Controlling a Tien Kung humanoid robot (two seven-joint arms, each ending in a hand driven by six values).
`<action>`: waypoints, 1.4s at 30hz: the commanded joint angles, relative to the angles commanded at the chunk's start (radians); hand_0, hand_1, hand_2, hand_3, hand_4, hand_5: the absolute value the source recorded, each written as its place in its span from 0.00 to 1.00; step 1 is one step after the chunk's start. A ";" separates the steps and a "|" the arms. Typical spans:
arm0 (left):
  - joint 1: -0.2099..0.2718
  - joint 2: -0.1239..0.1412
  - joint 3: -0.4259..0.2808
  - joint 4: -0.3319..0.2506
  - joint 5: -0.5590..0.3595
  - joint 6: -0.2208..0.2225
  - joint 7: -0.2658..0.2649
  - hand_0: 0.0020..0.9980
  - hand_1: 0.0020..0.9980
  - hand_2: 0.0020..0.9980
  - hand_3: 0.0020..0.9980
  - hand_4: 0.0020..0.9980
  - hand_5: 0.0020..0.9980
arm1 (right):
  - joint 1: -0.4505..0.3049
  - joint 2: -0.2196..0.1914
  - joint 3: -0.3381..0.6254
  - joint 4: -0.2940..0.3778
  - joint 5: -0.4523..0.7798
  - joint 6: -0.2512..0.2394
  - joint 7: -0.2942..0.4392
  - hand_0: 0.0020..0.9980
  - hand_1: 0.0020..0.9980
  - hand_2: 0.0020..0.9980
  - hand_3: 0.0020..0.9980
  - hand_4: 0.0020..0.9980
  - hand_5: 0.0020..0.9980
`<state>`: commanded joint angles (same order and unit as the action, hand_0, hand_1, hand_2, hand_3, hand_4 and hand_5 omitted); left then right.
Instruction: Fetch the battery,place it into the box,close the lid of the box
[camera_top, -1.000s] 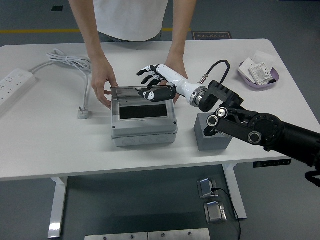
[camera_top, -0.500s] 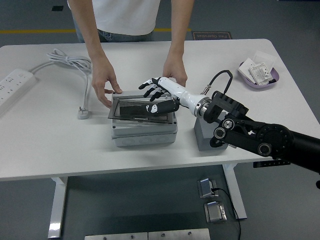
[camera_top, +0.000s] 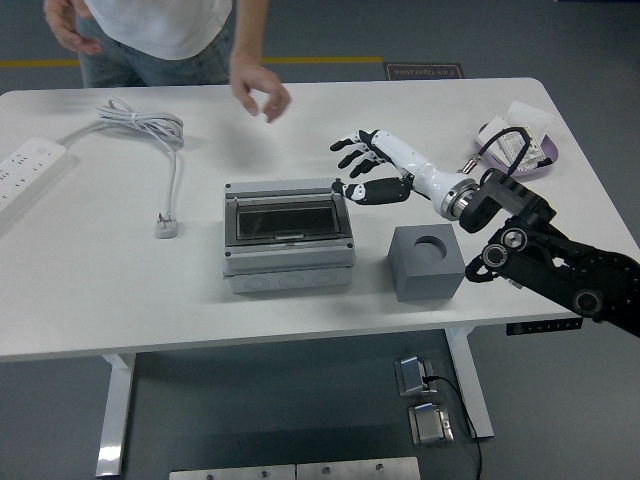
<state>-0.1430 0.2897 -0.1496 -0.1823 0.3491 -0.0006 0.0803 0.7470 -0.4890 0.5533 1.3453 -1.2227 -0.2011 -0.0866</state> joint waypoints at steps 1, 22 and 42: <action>0.002 -0.001 0.002 0.000 -0.004 0.000 -0.001 0.73 0.76 0.70 0.66 0.55 0.33 | -0.024 -0.009 0.032 0.017 -0.023 0.003 -0.010 0.64 0.57 0.63 0.77 0.75 0.20; 0.034 -0.010 -0.001 0.002 -0.038 0.004 -0.009 0.73 0.76 0.70 0.66 0.55 0.32 | -0.641 0.132 0.732 -0.015 0.171 -0.102 0.487 0.65 0.57 0.61 0.69 0.75 0.23; 0.036 0.006 -0.042 0.002 -0.006 0.002 -0.006 0.73 0.76 0.69 0.66 0.55 0.32 | -0.713 0.138 0.673 0.023 0.462 -0.056 0.612 0.65 0.57 0.60 0.71 0.77 0.26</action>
<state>-0.1072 0.2954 -0.1921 -0.1800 0.3430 0.0016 0.0747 0.0341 -0.3509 1.2260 1.3687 -0.7606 -0.2573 0.5258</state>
